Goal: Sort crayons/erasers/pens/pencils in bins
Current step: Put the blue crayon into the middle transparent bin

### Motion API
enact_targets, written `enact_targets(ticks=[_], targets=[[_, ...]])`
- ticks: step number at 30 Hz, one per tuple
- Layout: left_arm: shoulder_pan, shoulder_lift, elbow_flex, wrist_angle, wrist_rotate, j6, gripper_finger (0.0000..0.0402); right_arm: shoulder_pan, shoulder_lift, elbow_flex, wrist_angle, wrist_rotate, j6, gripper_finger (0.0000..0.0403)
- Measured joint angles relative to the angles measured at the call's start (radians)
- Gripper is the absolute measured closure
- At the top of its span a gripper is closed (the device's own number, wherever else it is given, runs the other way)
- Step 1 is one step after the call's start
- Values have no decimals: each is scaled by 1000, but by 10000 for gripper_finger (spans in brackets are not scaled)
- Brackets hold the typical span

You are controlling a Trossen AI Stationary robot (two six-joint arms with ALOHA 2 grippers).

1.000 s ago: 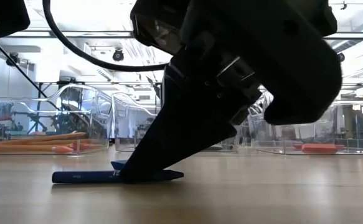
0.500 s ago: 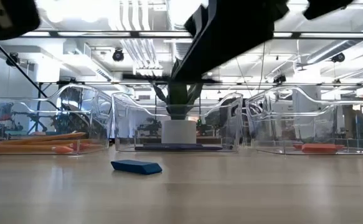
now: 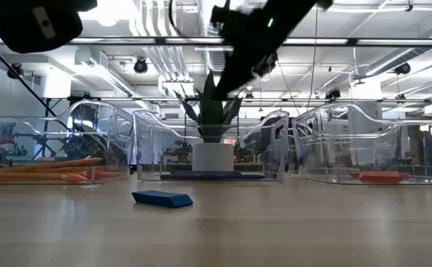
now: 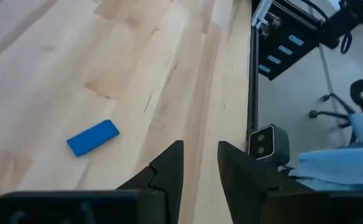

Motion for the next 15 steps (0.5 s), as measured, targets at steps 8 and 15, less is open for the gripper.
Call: enact_targets(ticks=[8,15], targets=[[1,0,-2,-2,-20,59,317,-227,83,-9,11,-219,195,390],[1,0,-16,0,-39,80,317,-304,142,-6,41,-261,266,378]])
